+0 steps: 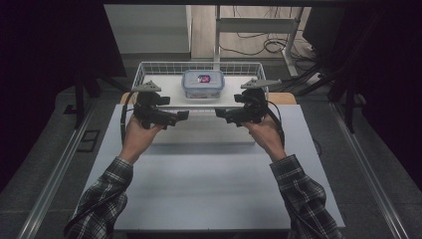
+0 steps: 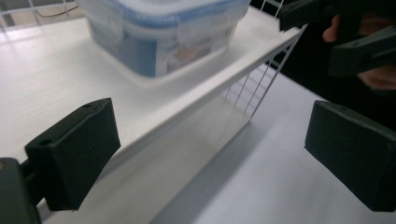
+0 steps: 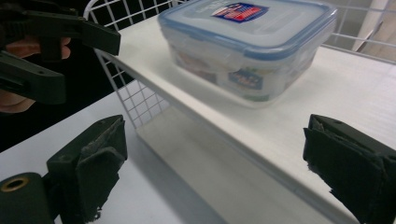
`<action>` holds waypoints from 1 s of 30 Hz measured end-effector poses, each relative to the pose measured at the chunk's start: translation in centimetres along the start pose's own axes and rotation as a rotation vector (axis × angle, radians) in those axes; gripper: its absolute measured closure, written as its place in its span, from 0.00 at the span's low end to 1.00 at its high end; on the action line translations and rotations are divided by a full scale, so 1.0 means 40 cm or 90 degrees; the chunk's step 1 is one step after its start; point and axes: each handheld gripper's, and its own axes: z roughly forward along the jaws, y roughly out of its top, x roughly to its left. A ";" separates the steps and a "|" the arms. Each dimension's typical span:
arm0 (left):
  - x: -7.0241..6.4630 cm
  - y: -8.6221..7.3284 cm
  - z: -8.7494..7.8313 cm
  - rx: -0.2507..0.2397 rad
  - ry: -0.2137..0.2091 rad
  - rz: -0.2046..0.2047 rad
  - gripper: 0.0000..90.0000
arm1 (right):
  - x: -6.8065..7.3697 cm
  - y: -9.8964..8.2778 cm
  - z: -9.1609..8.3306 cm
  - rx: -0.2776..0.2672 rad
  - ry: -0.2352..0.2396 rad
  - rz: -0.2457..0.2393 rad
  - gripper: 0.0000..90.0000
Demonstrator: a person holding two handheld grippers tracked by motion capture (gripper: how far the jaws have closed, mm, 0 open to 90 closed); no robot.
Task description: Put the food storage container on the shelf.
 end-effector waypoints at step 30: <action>-0.081 -0.227 -0.014 -0.008 -0.040 0.010 0.03 | 0.108 -0.165 -0.006 0.021 0.022 -0.055 0.00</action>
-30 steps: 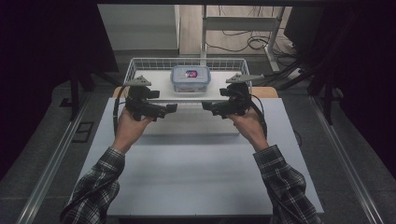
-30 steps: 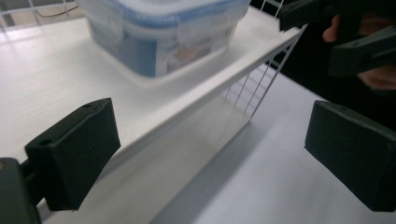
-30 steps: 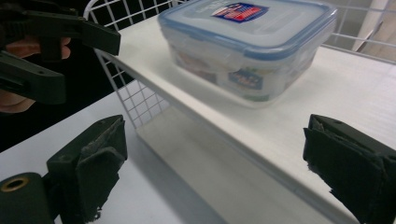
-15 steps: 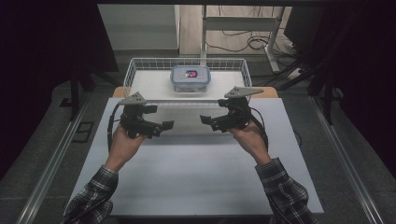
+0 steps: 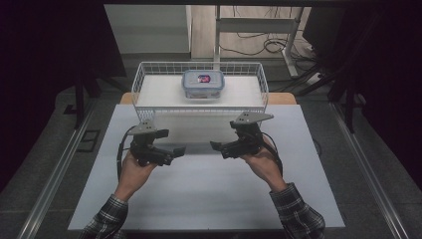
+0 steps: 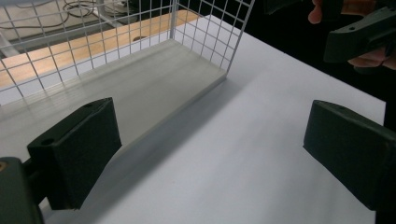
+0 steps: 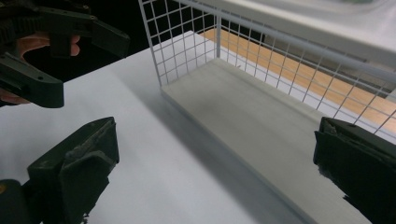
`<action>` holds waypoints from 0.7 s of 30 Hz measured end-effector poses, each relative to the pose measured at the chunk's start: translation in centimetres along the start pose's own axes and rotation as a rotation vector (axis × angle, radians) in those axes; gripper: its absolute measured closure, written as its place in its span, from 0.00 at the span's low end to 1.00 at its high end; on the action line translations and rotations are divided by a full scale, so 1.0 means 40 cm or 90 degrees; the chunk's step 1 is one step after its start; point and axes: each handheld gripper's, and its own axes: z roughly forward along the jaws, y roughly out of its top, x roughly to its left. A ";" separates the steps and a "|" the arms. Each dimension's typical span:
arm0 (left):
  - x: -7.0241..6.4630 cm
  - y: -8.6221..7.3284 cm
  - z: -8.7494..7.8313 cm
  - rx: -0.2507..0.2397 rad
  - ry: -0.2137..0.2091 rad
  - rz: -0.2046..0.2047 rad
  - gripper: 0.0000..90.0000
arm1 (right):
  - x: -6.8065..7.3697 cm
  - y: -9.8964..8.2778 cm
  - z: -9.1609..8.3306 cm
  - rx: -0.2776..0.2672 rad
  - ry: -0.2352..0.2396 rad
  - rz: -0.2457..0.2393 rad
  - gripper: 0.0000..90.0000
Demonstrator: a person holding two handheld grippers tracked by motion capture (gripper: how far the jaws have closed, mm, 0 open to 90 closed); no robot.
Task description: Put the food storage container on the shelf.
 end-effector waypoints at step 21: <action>-0.046 -0.125 0.026 0.049 0.033 0.027 0.01 | 0.029 -0.126 -0.032 0.020 -0.006 0.009 0.00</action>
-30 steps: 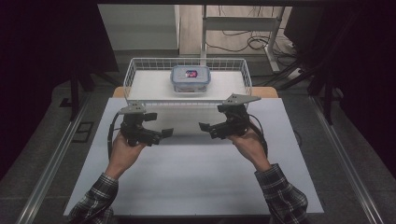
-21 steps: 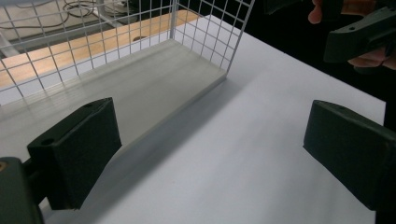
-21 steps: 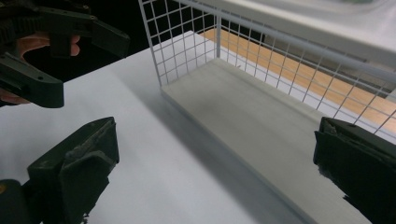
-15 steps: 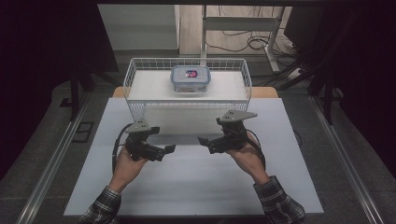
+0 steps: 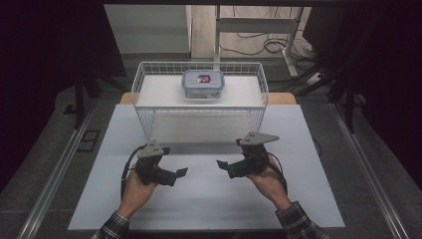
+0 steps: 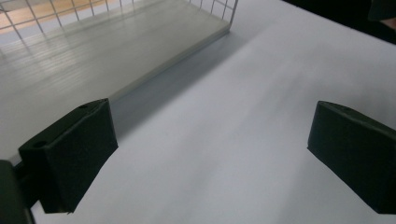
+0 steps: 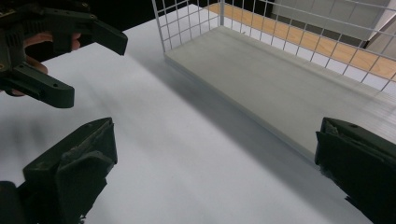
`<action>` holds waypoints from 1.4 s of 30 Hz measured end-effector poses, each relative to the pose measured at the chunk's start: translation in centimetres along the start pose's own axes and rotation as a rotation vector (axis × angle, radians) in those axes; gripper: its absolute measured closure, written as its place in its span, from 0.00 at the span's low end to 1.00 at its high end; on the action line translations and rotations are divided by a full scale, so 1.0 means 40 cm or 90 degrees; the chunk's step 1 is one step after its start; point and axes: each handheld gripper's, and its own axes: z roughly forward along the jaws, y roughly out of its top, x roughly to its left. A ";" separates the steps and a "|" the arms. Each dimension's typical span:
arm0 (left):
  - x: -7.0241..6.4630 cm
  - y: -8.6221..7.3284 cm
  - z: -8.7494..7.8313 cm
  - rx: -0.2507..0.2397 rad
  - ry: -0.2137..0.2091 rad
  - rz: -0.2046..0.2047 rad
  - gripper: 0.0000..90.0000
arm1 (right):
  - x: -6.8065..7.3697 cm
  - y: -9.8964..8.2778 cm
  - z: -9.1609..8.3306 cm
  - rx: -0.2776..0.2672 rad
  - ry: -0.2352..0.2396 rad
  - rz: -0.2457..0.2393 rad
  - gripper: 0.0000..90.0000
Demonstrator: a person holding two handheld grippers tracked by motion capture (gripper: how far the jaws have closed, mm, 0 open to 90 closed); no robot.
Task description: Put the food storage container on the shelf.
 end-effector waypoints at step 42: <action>-0.021 -0.188 -0.128 0.018 0.082 -0.033 0.02 | -0.006 -0.213 -0.123 0.033 -0.071 0.045 0.00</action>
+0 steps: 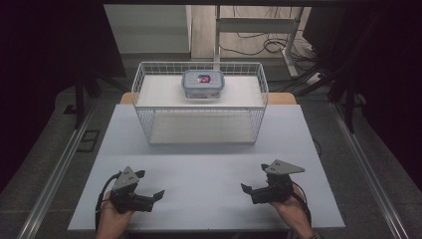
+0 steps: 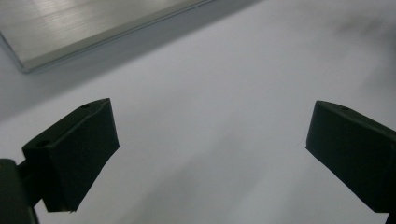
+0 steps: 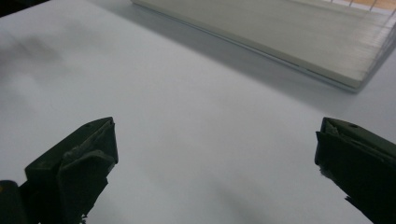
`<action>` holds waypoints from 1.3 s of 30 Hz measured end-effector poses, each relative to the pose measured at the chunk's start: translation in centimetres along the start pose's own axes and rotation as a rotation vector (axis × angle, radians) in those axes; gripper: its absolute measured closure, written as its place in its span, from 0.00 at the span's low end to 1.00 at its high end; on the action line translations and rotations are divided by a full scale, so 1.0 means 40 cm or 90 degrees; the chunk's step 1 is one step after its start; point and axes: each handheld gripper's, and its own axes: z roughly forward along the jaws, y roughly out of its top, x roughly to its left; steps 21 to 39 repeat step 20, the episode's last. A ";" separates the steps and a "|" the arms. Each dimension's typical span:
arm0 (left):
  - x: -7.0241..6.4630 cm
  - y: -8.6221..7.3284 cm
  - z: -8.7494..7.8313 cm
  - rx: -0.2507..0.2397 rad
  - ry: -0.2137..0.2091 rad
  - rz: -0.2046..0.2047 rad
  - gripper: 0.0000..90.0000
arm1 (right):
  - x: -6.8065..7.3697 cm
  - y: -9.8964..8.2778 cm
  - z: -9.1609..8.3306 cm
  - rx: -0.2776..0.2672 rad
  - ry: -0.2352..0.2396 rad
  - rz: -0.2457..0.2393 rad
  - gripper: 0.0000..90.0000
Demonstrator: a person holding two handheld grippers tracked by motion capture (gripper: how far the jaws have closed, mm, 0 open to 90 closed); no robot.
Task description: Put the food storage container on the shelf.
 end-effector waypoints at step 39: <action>0.029 -0.074 -0.002 0.060 -0.018 -0.058 0.02 | -0.003 -0.089 0.025 0.096 -0.027 -0.001 0.00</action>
